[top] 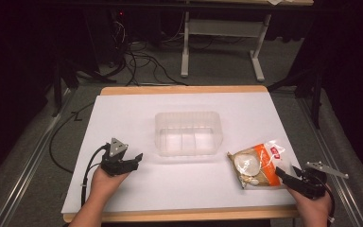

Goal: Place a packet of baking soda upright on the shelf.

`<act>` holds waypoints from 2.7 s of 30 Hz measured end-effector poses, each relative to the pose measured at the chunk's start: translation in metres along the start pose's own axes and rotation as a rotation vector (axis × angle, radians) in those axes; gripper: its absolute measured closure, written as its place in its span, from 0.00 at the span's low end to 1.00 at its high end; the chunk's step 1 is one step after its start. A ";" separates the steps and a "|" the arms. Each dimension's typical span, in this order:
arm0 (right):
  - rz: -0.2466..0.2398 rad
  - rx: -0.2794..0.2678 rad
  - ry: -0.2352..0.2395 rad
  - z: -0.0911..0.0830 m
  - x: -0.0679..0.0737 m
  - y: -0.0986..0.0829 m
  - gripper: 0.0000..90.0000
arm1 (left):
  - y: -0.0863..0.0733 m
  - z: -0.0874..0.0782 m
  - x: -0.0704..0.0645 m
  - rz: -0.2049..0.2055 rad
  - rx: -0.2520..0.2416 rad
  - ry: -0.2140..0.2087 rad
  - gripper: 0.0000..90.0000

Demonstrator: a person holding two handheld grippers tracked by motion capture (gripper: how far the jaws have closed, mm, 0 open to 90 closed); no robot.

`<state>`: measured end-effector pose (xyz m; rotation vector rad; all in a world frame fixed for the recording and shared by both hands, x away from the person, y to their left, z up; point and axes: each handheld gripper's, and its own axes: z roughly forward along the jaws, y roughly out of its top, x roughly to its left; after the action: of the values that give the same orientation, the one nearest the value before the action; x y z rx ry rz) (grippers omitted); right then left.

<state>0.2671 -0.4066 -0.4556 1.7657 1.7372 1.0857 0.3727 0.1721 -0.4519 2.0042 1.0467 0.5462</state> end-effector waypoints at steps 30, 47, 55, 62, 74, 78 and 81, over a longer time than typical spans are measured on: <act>-0.155 -0.149 0.051 -0.006 0.033 0.020 0.67 | -0.009 -0.014 0.005 0.032 0.017 0.044 0.34; -0.171 -0.234 0.119 -0.015 0.049 0.041 1.00 | -0.016 -0.022 0.009 0.022 0.025 0.068 0.34; -0.210 -0.344 0.100 -0.030 0.074 0.052 1.00 | -0.016 -0.022 0.009 0.024 0.022 0.068 0.34; -0.300 -0.365 0.041 -0.032 0.092 0.057 1.00 | -0.016 -0.021 0.009 0.030 0.027 0.066 0.34; -0.271 -0.310 0.127 -0.015 0.082 0.056 0.81 | -0.016 -0.020 0.008 0.035 0.031 0.065 0.34; -0.249 -0.292 0.123 -0.011 0.073 0.054 0.77 | -0.016 -0.020 0.007 0.038 0.034 0.063 0.34; -0.224 -0.291 0.133 -0.008 0.067 0.053 0.75 | -0.016 -0.020 0.007 0.041 0.037 0.064 0.34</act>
<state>0.2879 -0.3498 -0.3949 1.3181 1.7029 1.3041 0.3558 0.1925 -0.4531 2.0559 1.0633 0.6201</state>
